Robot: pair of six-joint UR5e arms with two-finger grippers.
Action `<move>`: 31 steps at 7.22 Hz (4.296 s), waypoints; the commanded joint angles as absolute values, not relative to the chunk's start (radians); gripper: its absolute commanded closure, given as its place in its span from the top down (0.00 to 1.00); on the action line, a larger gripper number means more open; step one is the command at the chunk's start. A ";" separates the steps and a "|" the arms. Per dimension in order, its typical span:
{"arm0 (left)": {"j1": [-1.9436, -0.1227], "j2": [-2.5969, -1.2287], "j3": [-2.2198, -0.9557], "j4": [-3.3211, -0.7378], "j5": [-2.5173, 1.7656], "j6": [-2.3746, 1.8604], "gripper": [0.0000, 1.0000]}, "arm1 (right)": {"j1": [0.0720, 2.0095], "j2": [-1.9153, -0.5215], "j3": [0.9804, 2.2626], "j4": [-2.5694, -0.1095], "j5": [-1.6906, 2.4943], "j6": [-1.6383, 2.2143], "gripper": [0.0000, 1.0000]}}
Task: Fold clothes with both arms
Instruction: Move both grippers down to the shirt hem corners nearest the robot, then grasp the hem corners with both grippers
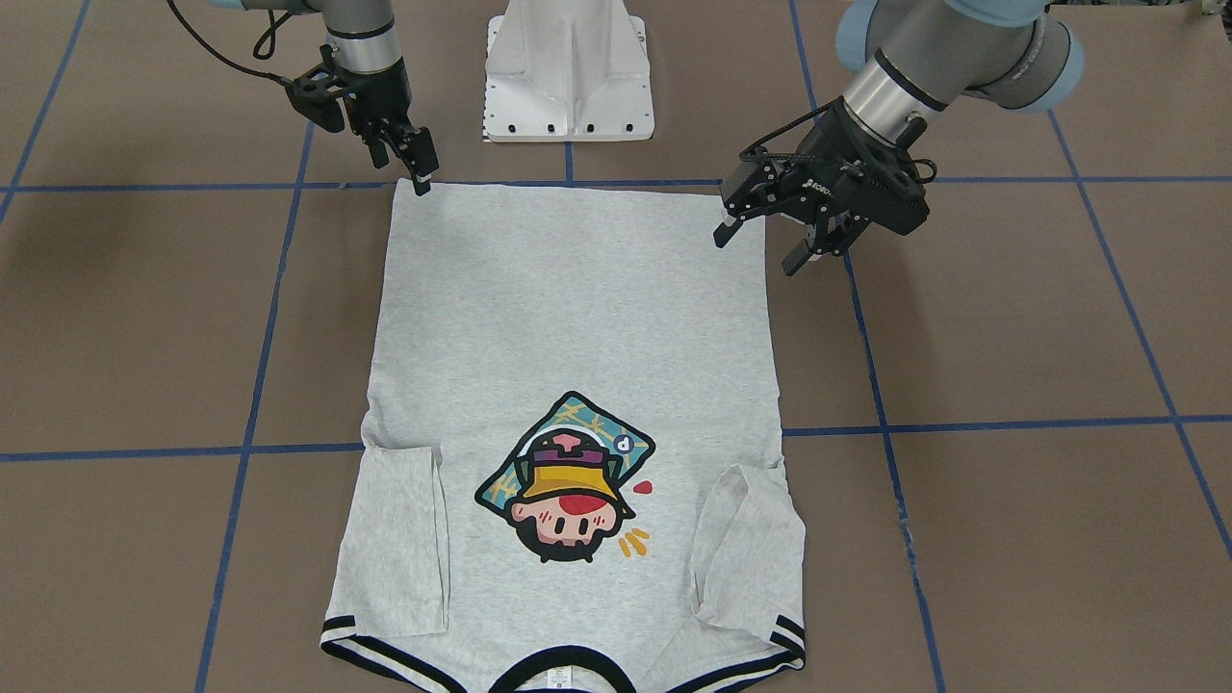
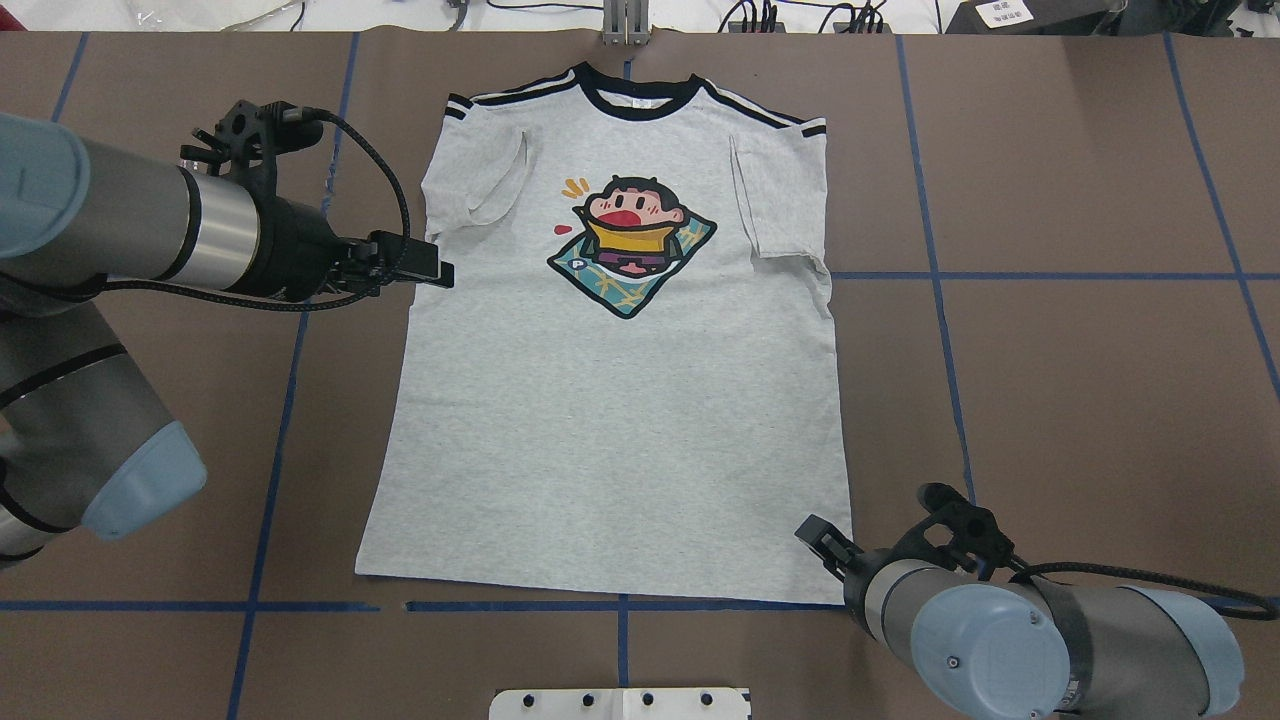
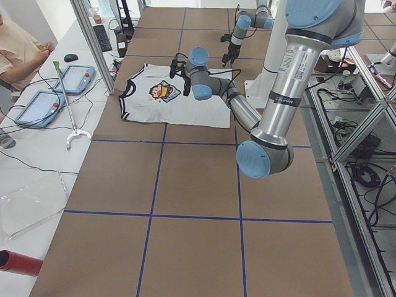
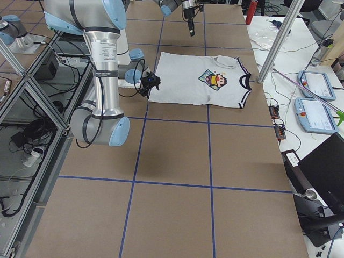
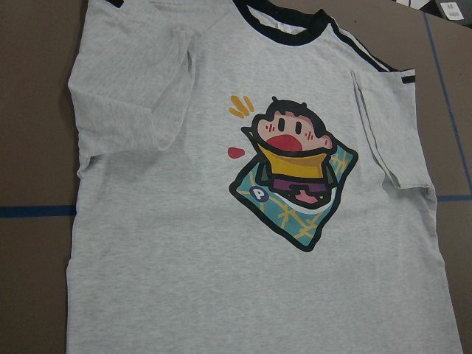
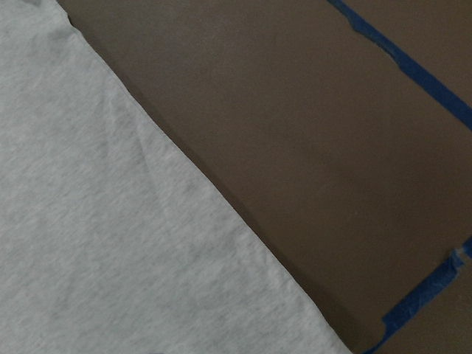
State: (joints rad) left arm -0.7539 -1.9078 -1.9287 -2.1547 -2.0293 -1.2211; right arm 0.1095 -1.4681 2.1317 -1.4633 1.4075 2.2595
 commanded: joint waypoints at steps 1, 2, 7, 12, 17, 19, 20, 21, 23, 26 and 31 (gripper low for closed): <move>-0.733 -1.907 -1.940 -2.154 -2.002 -1.221 0.96 | 0.104 -1.465 2.099 -1.448 1.417 2.263 0.93; -0.733 -1.907 -1.944 -2.154 -1.994 -1.221 0.96 | 0.107 -1.466 2.102 -1.448 1.455 2.264 0.93; -0.732 -1.902 -1.954 -2.154 -1.987 -1.221 0.96 | 0.104 -1.476 2.103 -1.451 1.480 2.293 0.77; -0.732 -1.893 -1.956 -2.154 -1.987 -1.220 0.96 | 0.103 -1.470 2.089 -1.448 1.500 2.321 0.39; -0.732 -1.891 -1.960 -2.152 -1.990 -1.223 0.95 | 0.101 -1.471 2.101 -1.447 1.500 2.326 0.00; -0.657 -1.881 -1.979 -2.106 -1.987 -1.396 0.95 | 0.103 -1.476 2.158 -1.447 1.503 2.324 0.00; -0.575 -1.846 -2.024 -2.106 -1.938 -1.496 0.95 | 0.104 -1.477 2.181 -1.447 1.522 2.322 0.00; -0.496 -1.779 -2.064 -2.106 -1.890 -1.573 0.95 | 0.104 -1.473 2.186 -1.447 1.566 2.321 0.00; -0.346 -1.712 -2.088 -2.095 -1.766 -1.722 0.95 | 0.164 -1.471 2.189 -1.447 1.635 2.307 0.00; -0.259 -1.663 -2.115 -1.961 -1.672 -1.786 0.95 | 0.182 -1.468 2.190 -1.447 1.647 2.298 0.00; -0.238 -1.635 -2.074 -1.898 -1.609 -1.844 0.94 | 0.196 -1.468 2.192 -1.447 1.647 2.293 0.00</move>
